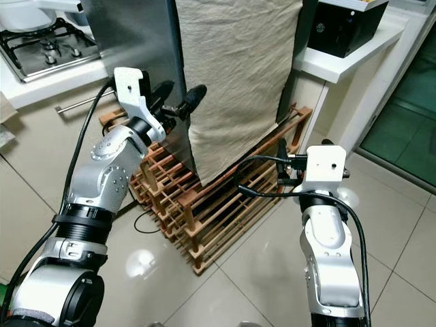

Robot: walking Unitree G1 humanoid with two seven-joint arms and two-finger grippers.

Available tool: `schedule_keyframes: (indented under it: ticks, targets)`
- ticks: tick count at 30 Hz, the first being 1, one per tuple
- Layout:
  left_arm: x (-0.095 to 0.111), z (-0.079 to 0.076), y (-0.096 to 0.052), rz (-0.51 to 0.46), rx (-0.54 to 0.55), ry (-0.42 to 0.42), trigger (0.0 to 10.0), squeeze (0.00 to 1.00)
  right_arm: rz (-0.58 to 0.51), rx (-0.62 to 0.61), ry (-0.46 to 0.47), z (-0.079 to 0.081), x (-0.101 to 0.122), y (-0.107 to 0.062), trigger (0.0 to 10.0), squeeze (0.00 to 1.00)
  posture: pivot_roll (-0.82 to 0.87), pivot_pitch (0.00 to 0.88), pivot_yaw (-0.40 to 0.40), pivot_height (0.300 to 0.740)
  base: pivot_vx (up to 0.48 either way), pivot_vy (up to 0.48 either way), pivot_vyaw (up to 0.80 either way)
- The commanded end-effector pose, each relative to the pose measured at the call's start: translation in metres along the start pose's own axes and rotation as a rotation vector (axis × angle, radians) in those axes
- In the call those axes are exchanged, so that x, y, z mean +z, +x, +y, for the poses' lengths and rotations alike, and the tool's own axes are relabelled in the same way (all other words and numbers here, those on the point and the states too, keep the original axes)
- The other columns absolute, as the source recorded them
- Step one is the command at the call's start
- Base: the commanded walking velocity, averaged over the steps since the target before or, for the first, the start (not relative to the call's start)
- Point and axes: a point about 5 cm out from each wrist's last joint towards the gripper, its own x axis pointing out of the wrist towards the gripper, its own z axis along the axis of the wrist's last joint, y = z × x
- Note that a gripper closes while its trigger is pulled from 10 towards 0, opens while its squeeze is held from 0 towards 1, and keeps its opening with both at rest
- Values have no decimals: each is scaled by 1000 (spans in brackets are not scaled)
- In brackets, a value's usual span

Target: Restocking fridge

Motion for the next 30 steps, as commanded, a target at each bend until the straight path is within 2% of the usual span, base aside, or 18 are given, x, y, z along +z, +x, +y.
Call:
schedule_keyframes:
  ticks: [1,6,10,18,21,24,30]
  targets:
    - [4,-3,5,1,-24,25,10000,0,-14,4,6,0,5,1,10000,545,-219,34,51,740,0,0,0]
    - [3,-4,9,10,-45,16,10000,0,-13,3,4,0,5,1,10000,541,-224,36,53,740,0,0,0]
    - [4,-9,12,13,-105,-18,10000,0,-12,-3,2,-2,5,0,10000,545,-228,42,54,740,0,0,0]
    - [1,-13,21,26,-120,0,10000,0,-8,-2,3,-1,5,-1,10000,545,-224,51,56,740,0,0,0]
    - [0,-21,28,22,-141,-28,10000,0,-8,-3,4,-1,5,-2,10000,545,-227,55,59,740,0,0,0]
    - [0,-37,34,15,-218,-80,10000,0,-8,-7,5,-1,5,-3,10000,541,-236,58,64,740,0,0,0]
    - [3,-51,31,-4,-355,-124,10000,0,-4,-23,1,-4,5,-5,10000,541,-248,64,70,740,0,0,0]
